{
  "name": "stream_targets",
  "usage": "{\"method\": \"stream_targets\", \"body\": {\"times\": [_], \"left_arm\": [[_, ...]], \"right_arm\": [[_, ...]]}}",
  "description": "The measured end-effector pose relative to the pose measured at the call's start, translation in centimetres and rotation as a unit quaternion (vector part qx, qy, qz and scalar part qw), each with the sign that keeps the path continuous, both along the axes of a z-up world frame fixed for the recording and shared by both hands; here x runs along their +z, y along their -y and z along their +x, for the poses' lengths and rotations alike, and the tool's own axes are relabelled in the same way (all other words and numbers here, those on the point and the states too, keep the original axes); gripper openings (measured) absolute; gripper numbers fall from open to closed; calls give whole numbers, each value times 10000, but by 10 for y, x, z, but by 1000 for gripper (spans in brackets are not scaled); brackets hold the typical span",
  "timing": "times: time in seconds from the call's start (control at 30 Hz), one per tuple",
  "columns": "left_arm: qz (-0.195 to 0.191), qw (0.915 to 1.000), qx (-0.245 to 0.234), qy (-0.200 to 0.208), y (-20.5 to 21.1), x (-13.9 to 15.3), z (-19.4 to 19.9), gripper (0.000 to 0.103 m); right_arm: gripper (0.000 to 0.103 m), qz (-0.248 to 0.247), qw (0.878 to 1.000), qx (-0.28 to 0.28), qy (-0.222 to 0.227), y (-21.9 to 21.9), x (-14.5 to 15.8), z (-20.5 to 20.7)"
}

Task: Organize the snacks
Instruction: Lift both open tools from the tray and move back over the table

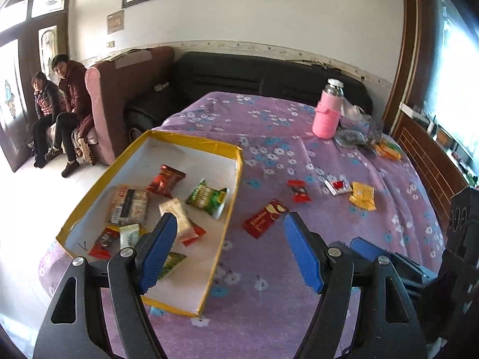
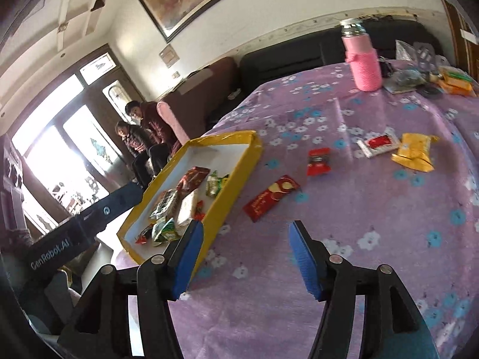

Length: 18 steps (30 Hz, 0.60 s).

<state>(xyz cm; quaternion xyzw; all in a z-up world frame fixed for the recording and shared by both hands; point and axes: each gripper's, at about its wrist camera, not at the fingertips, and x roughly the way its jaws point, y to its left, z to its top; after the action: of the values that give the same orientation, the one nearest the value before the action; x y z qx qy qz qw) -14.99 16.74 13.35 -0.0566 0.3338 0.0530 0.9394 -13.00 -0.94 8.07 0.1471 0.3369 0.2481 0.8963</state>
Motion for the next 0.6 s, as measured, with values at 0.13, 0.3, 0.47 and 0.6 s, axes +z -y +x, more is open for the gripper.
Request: {"method": "stream_targets", "body": {"times": [0.13,0.3,0.47,0.6], "left_arm": [[58,9999,-130,-85,12,-3,4,74],[122,9995,-232,-166,23,-7,8,74],[129,9992,-276,-245,28,-11,15,74],[-84,9984,-440,-352,27,-18,23,74]], "right_arm": [[62,54,9999,-114,-31,13,-2,1],[63,89,9997,-224,-90,26,-6,5],[63,104,9992,-355,-177,39,-11,13],[63,97,9985,-496,-227,53,-13,17]]}}
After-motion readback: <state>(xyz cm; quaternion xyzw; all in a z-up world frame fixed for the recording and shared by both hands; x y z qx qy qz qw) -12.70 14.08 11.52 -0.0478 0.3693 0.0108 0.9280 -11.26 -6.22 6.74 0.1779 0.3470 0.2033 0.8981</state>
